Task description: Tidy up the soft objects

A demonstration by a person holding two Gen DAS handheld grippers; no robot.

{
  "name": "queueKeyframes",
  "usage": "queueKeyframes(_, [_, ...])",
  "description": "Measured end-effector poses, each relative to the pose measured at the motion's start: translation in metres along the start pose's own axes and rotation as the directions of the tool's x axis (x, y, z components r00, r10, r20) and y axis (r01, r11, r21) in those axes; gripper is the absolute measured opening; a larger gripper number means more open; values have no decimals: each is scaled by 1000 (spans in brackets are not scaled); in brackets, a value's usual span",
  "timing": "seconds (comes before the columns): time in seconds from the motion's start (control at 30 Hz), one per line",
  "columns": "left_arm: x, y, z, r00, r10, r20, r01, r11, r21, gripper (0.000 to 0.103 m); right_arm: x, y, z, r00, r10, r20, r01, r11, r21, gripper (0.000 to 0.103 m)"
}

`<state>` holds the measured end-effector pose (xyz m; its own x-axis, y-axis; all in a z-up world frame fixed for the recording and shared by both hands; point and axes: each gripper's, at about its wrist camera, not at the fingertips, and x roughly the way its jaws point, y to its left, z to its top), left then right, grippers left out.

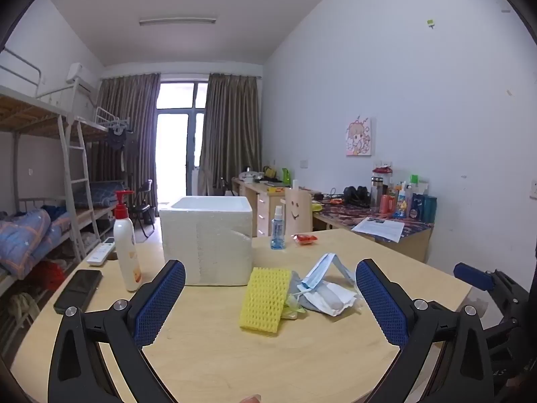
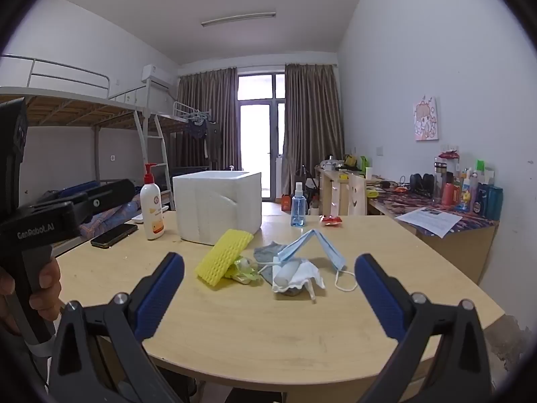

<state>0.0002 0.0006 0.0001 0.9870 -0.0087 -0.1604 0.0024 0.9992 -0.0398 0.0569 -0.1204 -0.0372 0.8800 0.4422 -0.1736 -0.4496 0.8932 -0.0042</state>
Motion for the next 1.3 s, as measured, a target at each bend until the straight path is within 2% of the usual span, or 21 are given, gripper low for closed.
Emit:
queueKeyframes(0.13, [8, -6, 0, 1000, 15, -14, -15, 1000, 24, 102, 0, 0, 0, 1000, -2, -9, 2, 1000, -6, 103])
queueKeyframes(0.17, [1, -8, 0, 1000, 16, 12, -17, 1000, 23, 102, 0, -1, 0, 1000, -3, -10, 3, 1000, -4, 103])
queueKeyframes(0.23, [2, -13, -3, 1000, 7, 5, -7, 1000, 26, 102, 0, 0, 1, 1000, -5, -7, 5, 1000, -5, 103])
queueKeyframes(0.33, [1, 1, -2, 1000, -8, -6, 8, 1000, -7, 102, -1, 1, 2, 1000, -4, 0, 4, 1000, -6, 103])
queueKeyframes(0.43, [1, 0, -3, 1000, 5, -11, -5, 1000, 2, 102, -3, -1, 5, 1000, 0, 3, 0, 1000, -4, 103])
queueKeyframes(0.57, [1, 1, -2, 1000, -16, -16, 16, 1000, 3, 102, -7, 1, 6, 1000, 1, 8, -1, 1000, -7, 103])
queueKeyframes(0.83, [-2, 3, 1, 1000, -9, -9, 9, 1000, -5, 102, -5, 1, 7, 1000, 2, 8, -2, 1000, -9, 103])
queueKeyframes(0.97, [-2, 3, 0, 1000, 7, -1, -7, 1000, 30, 102, -4, 0, 6, 1000, 4, 7, -4, 1000, -7, 103])
queueKeyframes(1.3, [-7, 3, 1, 1000, -2, 18, 1, 1000, 25, 102, -4, 2, 5, 1000, 3, 7, -3, 1000, -9, 103])
